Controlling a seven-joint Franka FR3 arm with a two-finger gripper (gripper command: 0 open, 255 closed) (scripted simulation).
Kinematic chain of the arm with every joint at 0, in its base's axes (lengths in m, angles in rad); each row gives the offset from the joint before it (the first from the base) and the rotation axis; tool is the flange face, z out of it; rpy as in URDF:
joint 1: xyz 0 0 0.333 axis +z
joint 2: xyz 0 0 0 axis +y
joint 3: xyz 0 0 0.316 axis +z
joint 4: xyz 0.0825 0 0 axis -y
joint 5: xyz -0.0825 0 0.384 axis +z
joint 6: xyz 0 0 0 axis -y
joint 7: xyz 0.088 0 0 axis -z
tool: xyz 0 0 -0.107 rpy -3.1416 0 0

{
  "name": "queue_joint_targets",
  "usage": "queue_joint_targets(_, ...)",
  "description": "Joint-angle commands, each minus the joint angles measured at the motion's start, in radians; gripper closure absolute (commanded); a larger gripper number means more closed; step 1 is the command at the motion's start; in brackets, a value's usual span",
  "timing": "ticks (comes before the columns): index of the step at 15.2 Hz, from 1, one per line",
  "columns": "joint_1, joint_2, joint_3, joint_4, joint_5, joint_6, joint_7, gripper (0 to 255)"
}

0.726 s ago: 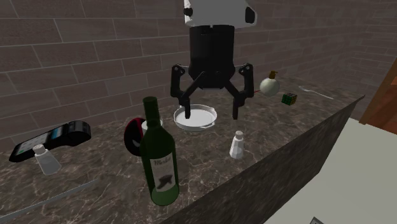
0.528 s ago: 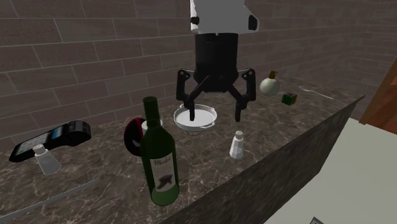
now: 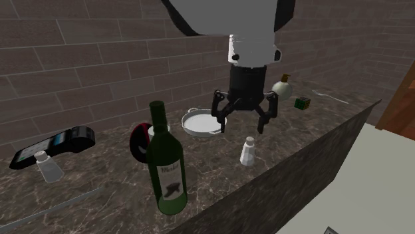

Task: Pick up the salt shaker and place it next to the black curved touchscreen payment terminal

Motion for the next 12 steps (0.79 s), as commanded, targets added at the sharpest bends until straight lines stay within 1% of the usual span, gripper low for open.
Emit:
queue_joint_targets(1,0.004,0.056,-0.026,0.007,0.005,0.066,-0.038,0)
queue_joint_targets(4,0.011,0.155,-0.065,0.03,0.023,0.161,-0.1,0)
queue_joint_targets(7,0.021,0.262,-0.101,0.068,0.055,0.248,-0.167,0)
queue_joint_targets(12,0.033,0.452,-0.146,0.16,0.147,0.363,-0.297,0)
